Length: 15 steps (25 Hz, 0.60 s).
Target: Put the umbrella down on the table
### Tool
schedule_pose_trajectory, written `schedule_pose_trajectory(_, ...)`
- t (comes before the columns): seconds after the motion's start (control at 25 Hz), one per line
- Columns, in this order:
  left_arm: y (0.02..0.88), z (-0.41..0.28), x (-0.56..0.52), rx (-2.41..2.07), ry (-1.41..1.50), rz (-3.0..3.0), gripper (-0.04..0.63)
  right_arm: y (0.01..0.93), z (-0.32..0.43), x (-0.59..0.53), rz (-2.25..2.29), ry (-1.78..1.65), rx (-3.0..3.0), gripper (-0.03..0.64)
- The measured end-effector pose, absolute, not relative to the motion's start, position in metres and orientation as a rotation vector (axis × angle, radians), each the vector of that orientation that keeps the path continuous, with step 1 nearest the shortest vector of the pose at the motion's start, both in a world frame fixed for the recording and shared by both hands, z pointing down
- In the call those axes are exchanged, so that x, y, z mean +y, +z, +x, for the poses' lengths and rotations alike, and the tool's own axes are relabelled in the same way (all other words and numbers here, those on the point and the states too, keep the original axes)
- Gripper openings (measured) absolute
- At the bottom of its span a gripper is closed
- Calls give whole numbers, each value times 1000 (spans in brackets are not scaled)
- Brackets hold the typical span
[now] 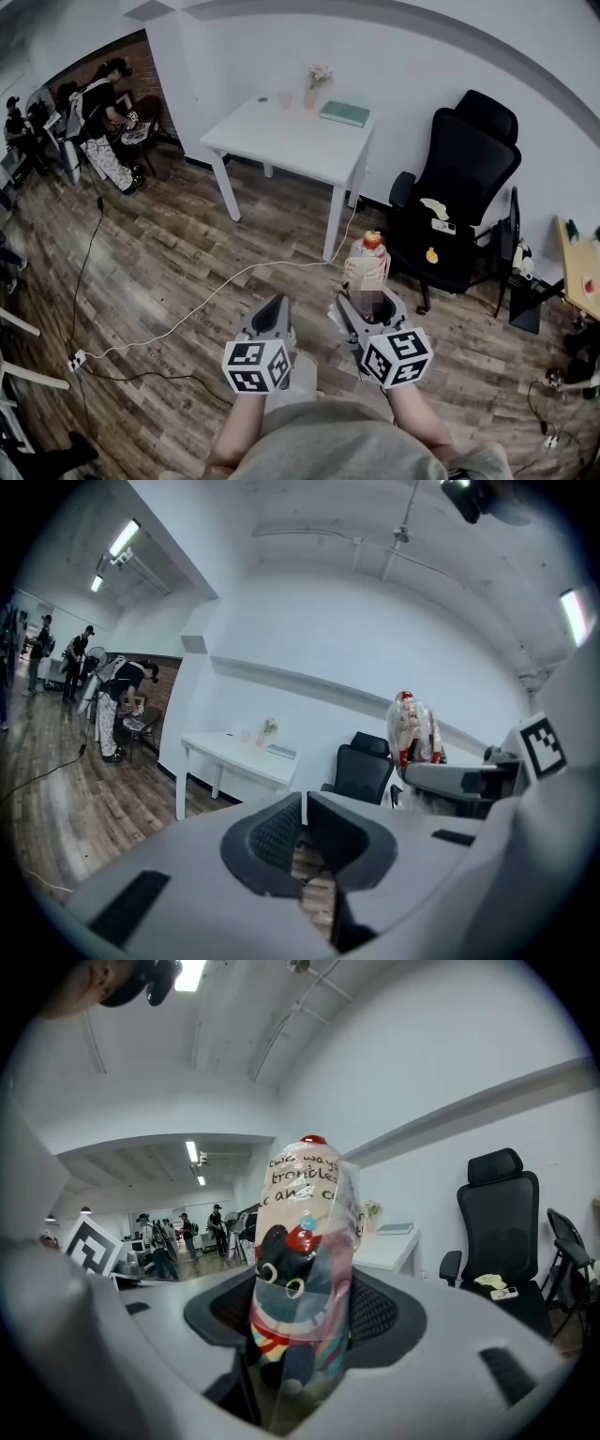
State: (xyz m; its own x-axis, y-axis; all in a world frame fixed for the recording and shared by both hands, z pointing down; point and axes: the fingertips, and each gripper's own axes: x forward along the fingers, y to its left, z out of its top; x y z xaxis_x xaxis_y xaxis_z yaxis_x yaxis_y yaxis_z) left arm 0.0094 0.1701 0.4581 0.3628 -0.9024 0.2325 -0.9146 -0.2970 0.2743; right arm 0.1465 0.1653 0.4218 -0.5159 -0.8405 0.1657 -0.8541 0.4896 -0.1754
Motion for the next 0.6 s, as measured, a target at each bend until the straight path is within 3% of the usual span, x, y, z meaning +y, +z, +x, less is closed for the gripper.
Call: schedule_pose_trajectory(0.6,461,-7,36,-1579,37,2279,18,419,135,34,1553,343,-2660,262)
